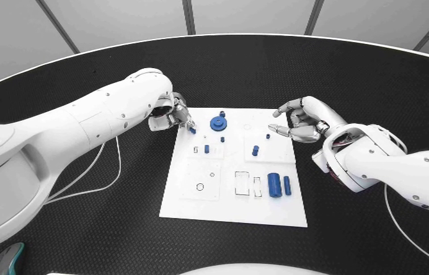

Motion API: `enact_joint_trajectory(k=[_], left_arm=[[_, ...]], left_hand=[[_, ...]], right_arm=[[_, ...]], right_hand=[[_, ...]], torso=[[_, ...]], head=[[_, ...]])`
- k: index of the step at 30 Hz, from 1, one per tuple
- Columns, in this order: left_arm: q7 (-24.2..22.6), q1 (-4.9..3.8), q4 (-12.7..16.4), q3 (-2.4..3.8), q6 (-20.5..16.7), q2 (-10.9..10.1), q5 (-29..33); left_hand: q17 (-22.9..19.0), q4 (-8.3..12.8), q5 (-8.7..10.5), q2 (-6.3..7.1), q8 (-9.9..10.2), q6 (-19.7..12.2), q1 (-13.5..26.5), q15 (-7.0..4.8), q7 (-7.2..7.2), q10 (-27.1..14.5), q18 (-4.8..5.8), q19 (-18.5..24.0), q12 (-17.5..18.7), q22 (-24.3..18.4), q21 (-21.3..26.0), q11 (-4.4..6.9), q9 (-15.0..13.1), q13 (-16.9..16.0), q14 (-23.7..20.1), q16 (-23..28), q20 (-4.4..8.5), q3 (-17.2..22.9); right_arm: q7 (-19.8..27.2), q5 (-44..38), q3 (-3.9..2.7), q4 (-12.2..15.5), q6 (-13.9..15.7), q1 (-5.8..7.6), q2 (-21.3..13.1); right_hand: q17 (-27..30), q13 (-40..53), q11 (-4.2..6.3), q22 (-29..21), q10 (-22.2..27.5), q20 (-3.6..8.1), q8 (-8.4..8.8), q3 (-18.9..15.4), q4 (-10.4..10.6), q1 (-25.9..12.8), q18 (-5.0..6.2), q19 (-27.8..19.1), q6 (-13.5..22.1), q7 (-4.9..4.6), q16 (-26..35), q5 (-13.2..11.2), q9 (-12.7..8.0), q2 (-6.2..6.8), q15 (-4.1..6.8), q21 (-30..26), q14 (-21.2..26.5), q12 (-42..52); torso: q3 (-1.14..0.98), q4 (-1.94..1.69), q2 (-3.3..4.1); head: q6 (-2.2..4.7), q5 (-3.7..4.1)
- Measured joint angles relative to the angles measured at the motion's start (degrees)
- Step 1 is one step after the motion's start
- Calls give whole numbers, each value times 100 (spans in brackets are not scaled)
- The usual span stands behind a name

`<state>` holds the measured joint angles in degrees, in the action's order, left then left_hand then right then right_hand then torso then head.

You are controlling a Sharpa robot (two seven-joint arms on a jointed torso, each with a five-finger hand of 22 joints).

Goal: Assemble the parts on the task board

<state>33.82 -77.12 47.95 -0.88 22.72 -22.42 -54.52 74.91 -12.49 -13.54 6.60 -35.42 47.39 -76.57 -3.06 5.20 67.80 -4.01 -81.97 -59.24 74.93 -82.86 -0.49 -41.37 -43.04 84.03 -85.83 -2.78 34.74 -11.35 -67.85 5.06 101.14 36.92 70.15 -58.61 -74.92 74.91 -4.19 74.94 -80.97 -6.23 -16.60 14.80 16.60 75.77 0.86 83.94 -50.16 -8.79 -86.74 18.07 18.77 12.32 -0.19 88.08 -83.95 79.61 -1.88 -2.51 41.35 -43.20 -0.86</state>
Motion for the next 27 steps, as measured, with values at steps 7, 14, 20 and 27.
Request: enact_joint_trajectory(k=[7,14,20,27], left_arm=[[7,0,141,0,-117,-123,300],[36,-3,637,0,-348,-456,574],[21,-3,1133,-2,-612,-774,621],[4,11,1758,-50,-911,-1155,627]], left_hand=[[0,24,1,10,-57,-1,61,0,1,50,0,0,0,0,0,9,0,-22,0,0,0,54],[0,99,3,62,-121,-4,156,0,4,155,0,0,-107,-1,-25,11,-1,-129,0,0,0,192],[0,172,-31,187,-169,34,281,0,-34,237,0,0,-201,-1,-51,9,-1,-223,0,0,0,352],[-1,247,-118,264,-189,62,358,0,-62,288,0,-43,-224,-1,-81,21,-1,-290,0,0,2,482]], right_arm=[[2,0,0,-5,5,0,-3],[4,0,0,-23,9,0,-9],[5,0,0,-37,11,0,-19],[10,0,0,-51,13,0,-23]], right_hand=[[0,0,0,0,0,0,0,0,0,0,0,0,0,0,0,0,0,0,0,0,0,0],[0,0,0,-1,0,0,0,0,0,0,0,0,0,0,0,0,0,0,0,0,0,0],[1,-1,0,-1,0,0,0,0,0,0,0,0,0,0,0,0,0,0,0,0,0,0],[1,-1,0,-1,0,0,0,0,0,0,0,0,0,0,0,0,1,0,0,0,0,0]], torso=[[1,-1,-10],[-3,-11,-37],[-9,-24,-74],[-19,-37,-127]], head=[[-7,-2],[-13,-21],[-36,-40],[-90,-53]])
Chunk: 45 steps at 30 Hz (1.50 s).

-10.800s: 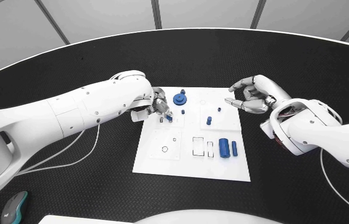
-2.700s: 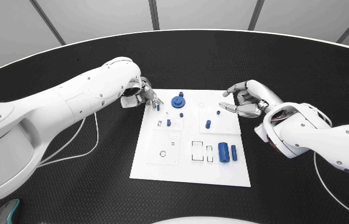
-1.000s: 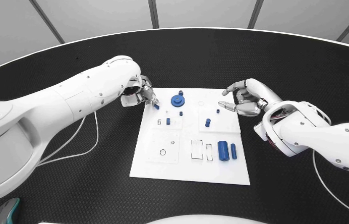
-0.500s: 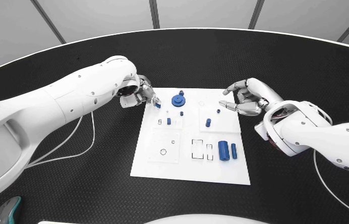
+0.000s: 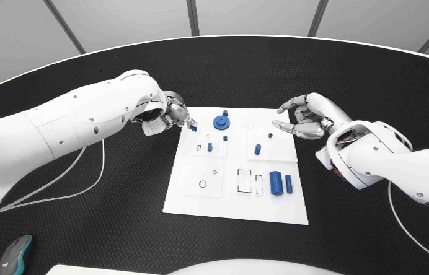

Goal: Assemble the parts on the task board

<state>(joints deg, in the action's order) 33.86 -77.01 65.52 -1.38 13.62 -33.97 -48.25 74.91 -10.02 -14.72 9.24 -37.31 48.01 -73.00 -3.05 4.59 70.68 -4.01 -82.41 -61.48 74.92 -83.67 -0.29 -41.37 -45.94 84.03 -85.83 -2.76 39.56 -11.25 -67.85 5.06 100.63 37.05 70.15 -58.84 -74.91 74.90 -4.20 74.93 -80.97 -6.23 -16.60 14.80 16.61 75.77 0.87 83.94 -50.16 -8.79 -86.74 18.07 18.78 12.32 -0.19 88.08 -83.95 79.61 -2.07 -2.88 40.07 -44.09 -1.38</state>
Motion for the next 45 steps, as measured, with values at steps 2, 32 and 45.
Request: enact_joint_trajectory(k=[2,32,45], left_arm=[[-1,23,162,-19,-75,-85,-52],[104,419,924,-112,-502,-248,-750],[147,441,853,-122,-451,-178,-912]], left_hand=[[0,2,-33,2,-4,0,2,0,0,1,0,0,0,0,0,0,0,0,0,0,0,2],[0,124,-187,128,3,63,169,-41,-19,91,56,-40,-70,-1,-21,30,-7,-63,0,0,40,188],[-1,124,-214,128,-19,63,170,-41,-19,92,52,-40,-69,-1,-21,30,-7,-67,0,0,40,188]], right_arm=[[4,0,0,-7,1,0,3],[41,0,1,-39,6,-2,42],[46,0,1,-31,17,-2,37]], right_hand=[[0,0,17,0,-17,0,-23,0,0,0,0,0,0,0,25,0,-5,0,18,0,-18,0],[1,3,17,-1,-17,0,-23,-16,-16,0,0,0,0,0,25,0,-4,0,19,0,-19,0],[1,2,17,-2,-17,0,-22,-16,-16,0,0,0,0,0,25,0,-4,0,19,0,-19,0]], torso=[[-1,-2,-12],[0,-9,-42],[-1,-9,-43]], head=[[-17,-8],[-103,-29],[-122,-19]])
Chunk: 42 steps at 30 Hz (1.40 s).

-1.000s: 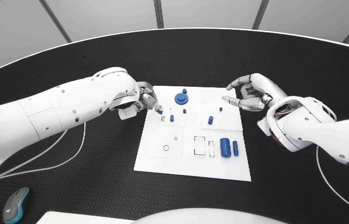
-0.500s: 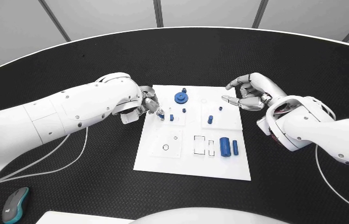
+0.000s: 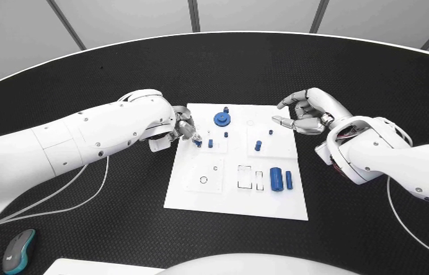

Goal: Assemble the parts on the task board

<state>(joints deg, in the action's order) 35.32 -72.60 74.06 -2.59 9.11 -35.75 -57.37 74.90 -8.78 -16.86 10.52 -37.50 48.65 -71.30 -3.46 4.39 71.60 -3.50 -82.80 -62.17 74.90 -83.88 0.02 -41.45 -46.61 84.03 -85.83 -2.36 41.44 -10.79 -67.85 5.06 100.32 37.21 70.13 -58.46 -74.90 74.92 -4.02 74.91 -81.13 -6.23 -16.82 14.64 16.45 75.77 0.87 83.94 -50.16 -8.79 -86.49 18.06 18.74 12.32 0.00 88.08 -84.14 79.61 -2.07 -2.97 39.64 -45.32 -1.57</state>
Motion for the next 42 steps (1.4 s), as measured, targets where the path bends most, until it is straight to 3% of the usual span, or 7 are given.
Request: enact_joint_trajectory(k=[42], left_arm=[[56,6,-126,-7,147,125,-58]], left_hand=[[4,1,-19,23,6,18,24,1,-18,58,-5,0,1,3,0,38,-1,-17,0,0,-1,0]], right_arm=[[-2,0,0,23,-4,0,-12]], right_hand=[[-2,-2,0,-1,0,20,0,0,0,0,0,20,0,0,0,29,-5,0,0,0,0,0]], torso=[[-4,-3,-6]], head=[[-32,23]])
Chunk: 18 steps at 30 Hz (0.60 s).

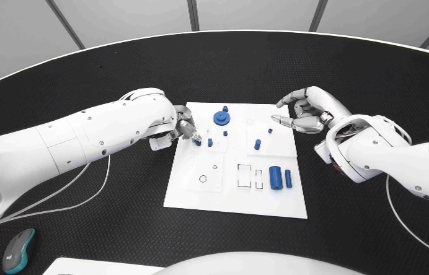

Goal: Assemble the parts on the task board

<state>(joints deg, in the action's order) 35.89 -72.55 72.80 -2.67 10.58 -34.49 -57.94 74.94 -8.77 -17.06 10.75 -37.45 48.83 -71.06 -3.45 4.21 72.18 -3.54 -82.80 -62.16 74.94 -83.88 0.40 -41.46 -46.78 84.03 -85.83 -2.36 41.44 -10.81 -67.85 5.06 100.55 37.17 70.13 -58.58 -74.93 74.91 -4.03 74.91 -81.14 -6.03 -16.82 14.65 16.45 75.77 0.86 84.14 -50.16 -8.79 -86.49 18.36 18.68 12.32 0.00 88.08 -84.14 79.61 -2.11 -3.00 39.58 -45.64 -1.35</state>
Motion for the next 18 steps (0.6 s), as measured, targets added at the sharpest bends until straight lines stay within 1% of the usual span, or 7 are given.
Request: enact_joint_trajectory(k=[3,4,11,18], left_arm=[[14,0,-4,-1,27,5,-11],[18,0,-5,-1,32,5,-13],[43,1,-5,-3,56,6,-19],[52,1,-13,-4,42,22,-21]], left_hand=[[0,0,1,0,10,-1,0,0,1,0,0,0,-18,0,0,0,-3,0,0,0,0,0],[0,0,1,0,8,-1,0,0,2,0,0,0,-22,0,0,-1,-119,0,0,0,0,0],[0,0,-20,0,-17,12,0,0,-13,-1,0,0,-23,-1,-23,-1,-120,1,0,0,0,0],[-1,1,-21,0,-17,34,0,0,8,1,0,0,-22,-1,-23,-4,-124,1,0,0,0,1]], right_arm=[[-1,0,0,5,0,0,-4],[-2,0,0,6,-1,0,-5],[-2,0,0,12,-1,0,-7],[-1,0,0,17,1,0,-4]], right_hand=[[0,0,0,0,0,0,0,0,0,0,0,0,0,0,0,0,0,0,0,0,0,0],[0,0,0,0,0,0,0,0,0,0,0,0,0,0,0,0,0,0,0,0,0,0],[0,0,0,0,0,0,0,0,0,0,0,0,0,0,0,0,0,0,0,0,0,0],[1,-1,0,0,0,0,0,0,0,0,0,0,0,0,0,0,0,0,0,0,0,0]], torso=[[2,0,1],[1,0,1],[5,-1,1],[7,-3,2]], head=[[-7,0],[-9,0],[-18,4],[-34,-5]])
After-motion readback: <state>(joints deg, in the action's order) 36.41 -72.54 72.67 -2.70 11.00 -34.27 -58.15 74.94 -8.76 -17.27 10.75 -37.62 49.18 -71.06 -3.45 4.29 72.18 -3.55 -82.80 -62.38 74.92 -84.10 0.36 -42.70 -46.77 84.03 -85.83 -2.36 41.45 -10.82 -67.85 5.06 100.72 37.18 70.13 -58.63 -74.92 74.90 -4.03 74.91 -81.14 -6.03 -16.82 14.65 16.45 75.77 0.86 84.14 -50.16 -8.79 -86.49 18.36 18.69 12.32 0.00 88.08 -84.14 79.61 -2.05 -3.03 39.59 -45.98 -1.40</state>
